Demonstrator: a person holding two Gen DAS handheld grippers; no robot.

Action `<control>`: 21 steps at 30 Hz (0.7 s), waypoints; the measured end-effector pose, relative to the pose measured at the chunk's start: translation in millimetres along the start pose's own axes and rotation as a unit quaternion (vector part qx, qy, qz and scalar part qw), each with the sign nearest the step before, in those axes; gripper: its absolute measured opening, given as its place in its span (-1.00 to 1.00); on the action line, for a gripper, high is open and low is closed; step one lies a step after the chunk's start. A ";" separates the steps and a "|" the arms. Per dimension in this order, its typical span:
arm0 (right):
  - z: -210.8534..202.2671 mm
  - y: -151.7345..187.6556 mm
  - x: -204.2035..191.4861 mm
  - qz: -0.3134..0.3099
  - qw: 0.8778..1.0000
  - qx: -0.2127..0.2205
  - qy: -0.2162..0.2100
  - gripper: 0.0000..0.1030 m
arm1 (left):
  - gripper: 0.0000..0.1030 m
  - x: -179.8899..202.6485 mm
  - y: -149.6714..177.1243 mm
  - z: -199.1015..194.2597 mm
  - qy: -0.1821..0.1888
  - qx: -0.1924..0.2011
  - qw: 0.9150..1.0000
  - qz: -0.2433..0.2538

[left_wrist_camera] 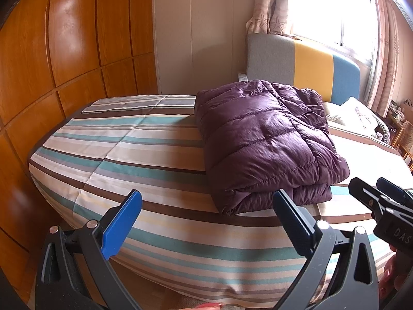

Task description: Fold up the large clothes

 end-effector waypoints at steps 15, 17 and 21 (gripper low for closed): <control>5.6 2.3 3.9 0.005 1.000 -0.007 -0.002 0.84 | 0.96 3.0 4.5 8.5 -0.011 -0.017 1.000 -0.004; 7.0 2.6 5.1 0.008 1.000 -0.009 -0.002 0.84 | 0.96 3.5 4.7 11.9 -0.010 -0.021 1.000 0.000; 13.6 2.8 7.9 0.011 1.000 -0.015 0.000 0.84 | 0.96 2.4 4.7 21.1 -0.008 -0.038 0.999 -0.007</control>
Point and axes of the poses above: each gripper's, at about its wrist camera, not at the fingertips, and z roughly the way its jaws point, x to its right, y to its underside, the point moved 2 cm from there along z, roughly the way its jaws point
